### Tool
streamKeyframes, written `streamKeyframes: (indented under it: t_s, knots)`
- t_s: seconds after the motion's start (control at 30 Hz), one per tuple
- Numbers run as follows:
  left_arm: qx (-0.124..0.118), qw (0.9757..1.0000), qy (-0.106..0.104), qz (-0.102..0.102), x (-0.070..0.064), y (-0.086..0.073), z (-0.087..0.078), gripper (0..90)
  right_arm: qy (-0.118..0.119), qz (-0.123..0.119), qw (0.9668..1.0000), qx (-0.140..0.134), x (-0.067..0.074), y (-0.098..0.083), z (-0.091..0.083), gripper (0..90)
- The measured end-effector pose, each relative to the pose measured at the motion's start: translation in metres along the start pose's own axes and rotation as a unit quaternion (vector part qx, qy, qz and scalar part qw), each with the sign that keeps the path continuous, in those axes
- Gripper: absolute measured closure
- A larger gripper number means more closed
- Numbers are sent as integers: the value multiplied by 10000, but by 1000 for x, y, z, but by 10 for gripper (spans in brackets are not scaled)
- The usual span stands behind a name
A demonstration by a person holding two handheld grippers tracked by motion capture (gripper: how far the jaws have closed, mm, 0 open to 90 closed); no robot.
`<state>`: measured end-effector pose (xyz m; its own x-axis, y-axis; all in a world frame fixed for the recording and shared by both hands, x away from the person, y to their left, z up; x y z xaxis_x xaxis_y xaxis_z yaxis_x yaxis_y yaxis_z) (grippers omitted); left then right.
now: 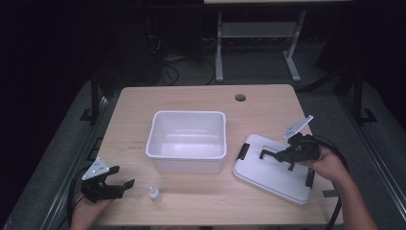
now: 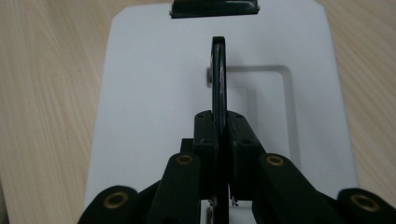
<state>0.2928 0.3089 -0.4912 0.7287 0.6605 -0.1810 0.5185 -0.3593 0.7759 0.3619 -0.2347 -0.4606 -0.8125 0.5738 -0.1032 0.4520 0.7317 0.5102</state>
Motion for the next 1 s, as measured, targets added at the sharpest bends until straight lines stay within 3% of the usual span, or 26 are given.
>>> streamKeyframes:
  t_s: [0.23, 0.73, 0.87, 1.0]
  knots:
    - [17, 10000, 1, -15, 0, -1, 0, 167, 20, 159, 9997, -190, 3, -5, 1, 823]
    - [50, 10000, 8, 13, 0, -2, 1, 167, -49, 115, 9997, -196, 12, -9, 2, 748]
    - [49, 10000, 3, 20, 0, -2, 0, 167, -104, 105, 9996, -235, 15, -8, -1, 693]
    - [61, 10000, -7, 10, 0, -2, 1, 167, -130, 155, 9993, -316, 19, -5, -4, 568]
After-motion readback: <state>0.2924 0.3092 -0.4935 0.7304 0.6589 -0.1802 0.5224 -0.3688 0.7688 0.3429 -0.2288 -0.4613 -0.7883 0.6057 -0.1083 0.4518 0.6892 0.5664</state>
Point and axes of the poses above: each handheld gripper's, and its own axes: z roughly forward along the jaws, y roughly out of its top, x roughly to its left, the point moved 7 cm from there along z, roughly forward along the jaws, and after that the axes turned 13 degrees about -y, right-handed, at the moved point
